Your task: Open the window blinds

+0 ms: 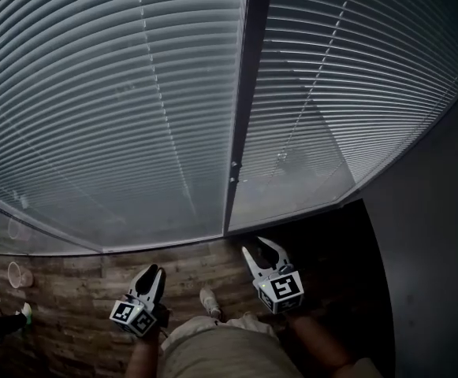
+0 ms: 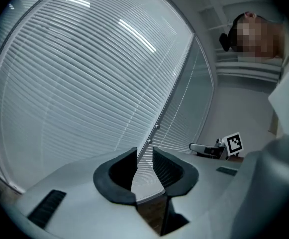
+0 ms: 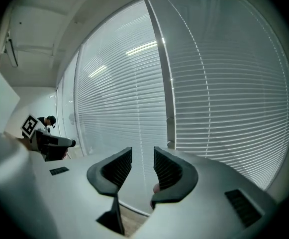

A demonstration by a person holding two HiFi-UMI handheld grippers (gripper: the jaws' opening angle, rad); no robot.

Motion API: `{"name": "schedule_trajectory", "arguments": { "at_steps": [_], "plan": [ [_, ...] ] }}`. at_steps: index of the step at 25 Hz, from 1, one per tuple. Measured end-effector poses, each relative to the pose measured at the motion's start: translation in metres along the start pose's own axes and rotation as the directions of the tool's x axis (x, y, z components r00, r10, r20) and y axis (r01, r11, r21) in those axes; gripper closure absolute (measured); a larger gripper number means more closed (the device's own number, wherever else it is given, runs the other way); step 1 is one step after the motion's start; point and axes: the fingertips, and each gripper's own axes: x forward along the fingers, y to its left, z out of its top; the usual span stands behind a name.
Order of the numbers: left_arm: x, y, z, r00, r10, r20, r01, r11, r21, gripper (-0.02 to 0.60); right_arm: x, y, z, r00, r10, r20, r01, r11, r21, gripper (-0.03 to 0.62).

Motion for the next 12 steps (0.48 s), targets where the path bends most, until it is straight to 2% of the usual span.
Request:
{"name": "schedule_trajectory", "arguments": {
  "at_steps": [12],
  "plan": [
    [-0.001, 0.038, 0.009, 1.0, -0.019, -0.009, 0.019, 1.0, -0.008, 0.476, 0.025, 0.015, -0.002, 0.999, -0.036, -0.001, 0.036, 0.999, 0.004, 0.451]
  ]
}}
